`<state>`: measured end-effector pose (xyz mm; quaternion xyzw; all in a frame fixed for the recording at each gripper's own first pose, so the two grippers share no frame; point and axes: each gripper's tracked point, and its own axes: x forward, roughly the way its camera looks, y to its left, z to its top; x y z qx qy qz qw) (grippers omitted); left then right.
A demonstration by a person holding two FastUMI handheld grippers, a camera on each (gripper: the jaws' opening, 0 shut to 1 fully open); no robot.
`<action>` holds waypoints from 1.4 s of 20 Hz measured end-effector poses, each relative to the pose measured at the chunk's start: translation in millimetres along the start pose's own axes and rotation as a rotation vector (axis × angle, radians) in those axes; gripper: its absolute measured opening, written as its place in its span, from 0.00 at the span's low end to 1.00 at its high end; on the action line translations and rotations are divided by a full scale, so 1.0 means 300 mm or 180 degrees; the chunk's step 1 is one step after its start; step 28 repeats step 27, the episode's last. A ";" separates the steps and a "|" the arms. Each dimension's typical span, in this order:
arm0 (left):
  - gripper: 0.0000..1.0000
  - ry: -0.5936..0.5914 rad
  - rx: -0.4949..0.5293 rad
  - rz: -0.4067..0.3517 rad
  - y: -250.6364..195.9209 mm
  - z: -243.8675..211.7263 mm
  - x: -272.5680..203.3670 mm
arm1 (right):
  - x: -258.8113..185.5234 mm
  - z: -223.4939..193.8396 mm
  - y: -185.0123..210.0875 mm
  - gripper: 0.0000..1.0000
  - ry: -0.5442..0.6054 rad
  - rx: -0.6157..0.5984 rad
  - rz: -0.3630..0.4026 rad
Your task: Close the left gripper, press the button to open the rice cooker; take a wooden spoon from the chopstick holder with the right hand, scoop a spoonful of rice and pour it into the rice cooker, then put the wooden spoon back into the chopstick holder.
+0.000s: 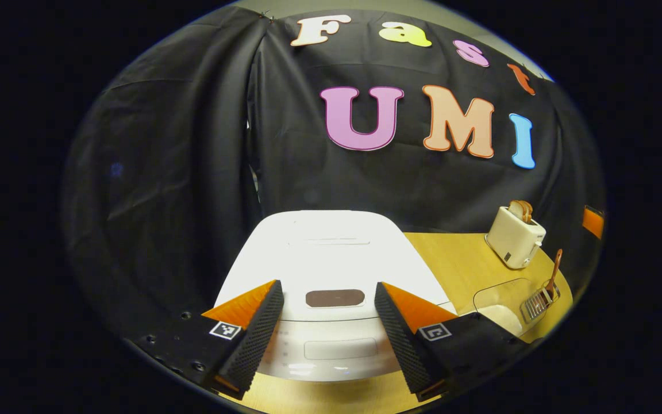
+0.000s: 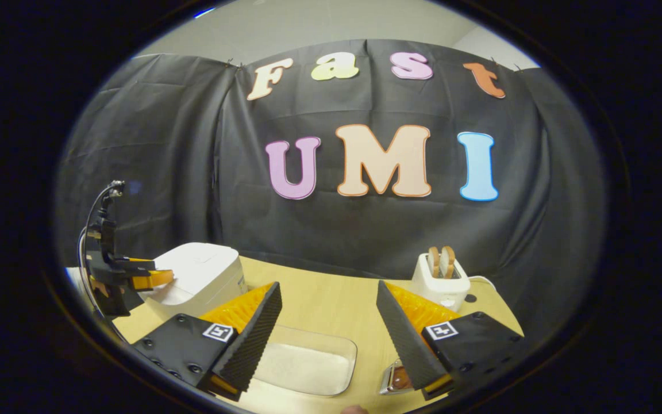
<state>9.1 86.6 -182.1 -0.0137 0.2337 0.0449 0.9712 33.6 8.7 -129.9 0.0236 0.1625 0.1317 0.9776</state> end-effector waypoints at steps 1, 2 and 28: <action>0.95 0.0039 0.0027 0.0015 0.002 -0.005 -0.013 | -0.005 0.006 0.005 1.00 -0.0023 -0.0002 0.0015; 0.95 -0.0057 0.0048 0.0035 0.002 0.022 -0.027 | -0.007 0.018 0.010 1.00 -0.0048 0.0005 0.0026; 0.96 -0.1352 0.0180 -0.0025 -0.234 0.439 -0.445 | -0.074 0.264 -0.113 1.00 -0.0752 0.0179 -0.0310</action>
